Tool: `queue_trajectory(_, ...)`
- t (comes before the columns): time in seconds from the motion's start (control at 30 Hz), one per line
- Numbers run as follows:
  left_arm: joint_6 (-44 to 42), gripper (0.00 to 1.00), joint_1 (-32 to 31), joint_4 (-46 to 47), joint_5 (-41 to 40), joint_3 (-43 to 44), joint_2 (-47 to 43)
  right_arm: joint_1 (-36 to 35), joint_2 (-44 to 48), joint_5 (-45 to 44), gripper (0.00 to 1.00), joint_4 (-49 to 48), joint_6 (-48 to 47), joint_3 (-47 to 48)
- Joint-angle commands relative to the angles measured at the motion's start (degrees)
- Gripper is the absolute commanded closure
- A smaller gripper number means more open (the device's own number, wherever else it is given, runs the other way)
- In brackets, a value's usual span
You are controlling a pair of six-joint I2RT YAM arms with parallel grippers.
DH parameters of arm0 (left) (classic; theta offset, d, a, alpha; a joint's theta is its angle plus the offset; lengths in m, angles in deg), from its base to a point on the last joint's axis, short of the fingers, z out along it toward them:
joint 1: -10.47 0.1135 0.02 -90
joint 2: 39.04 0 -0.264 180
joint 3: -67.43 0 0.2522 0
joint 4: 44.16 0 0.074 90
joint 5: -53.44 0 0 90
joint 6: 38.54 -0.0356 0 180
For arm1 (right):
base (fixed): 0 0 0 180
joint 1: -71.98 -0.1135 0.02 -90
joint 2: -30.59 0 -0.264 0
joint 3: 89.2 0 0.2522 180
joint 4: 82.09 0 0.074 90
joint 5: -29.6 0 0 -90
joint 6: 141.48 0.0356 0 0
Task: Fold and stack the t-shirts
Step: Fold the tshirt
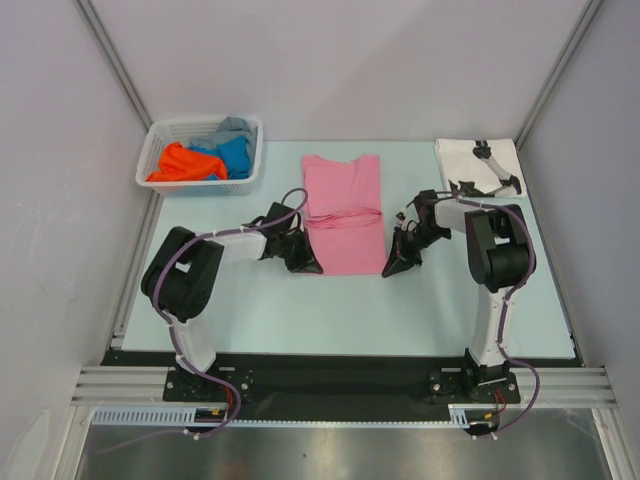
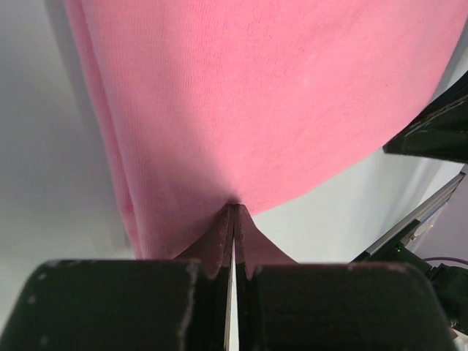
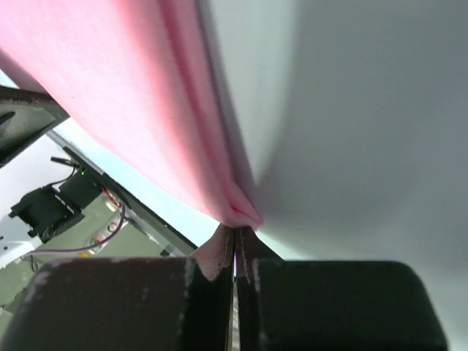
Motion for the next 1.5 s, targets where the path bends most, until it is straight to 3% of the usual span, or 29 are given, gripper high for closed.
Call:
queue_trajectory(0.0,-1.77,0.99,0.51,-4.3,-3.86,-2.24,-1.58,1.55,3.48,-8.47,1.0,-1.28,-0.07,0.26)
queue_trajectory(0.17,-1.86,0.94,0.16,-5.62,-1.93,0.3,-7.99,1.2,9.28,-4.7,1.0,-4.96,5.8,2.72)
queue_trajectory(0.27,-1.86,0.78,0.24,-5.71,-0.35,5.04,-8.71,0.42,11.05,-2.76,0.97,-13.38,14.5,3.08)
queue_trajectory(0.37,-1.69,0.71,0.33,-5.1,0.36,10.93,-4.94,-0.73,8.17,-3.11,0.92,-19.03,20.84,5.18)
queue_trajectory(0.5,-0.63,0.77,0.77,-4.75,1.5,18.92,2.97,-2.05,1.57,-7.4,0.9,-18.95,22.25,12.29)
queue_trajectory(0.67,1.47,0.82,0.77,-2.11,1.68,21.75,7.99,-3.89,-3.36,-12.24,0.87,-16.05,21.2,20.12)
queue_trajectory(0.73,1.83,0.82,0.68,-0.53,1.07,21.67,8.43,-5.38,-3.98,-16.98,0.86,-13.6,19.62,21.44)
queue_trajectory(0.97,1.92,0.8,0.68,-0.17,-2.89,22.2,9.93,-9.43,-3.1,-29.03,0.69,-9.98,15.31,21.54)
queue_trajectory(1.2,1.57,0.78,0.68,-2.54,-6.93,23.69,11.07,-10.84,-4.33,-35.97,0.64,-9.8,13.12,22.06)
queue_trajectory(1.47,0.78,0.77,0.6,-3.07,-9.66,22.64,10.46,-11.8,-9.16,-40.73,0.6,-10.24,10.48,28.91)
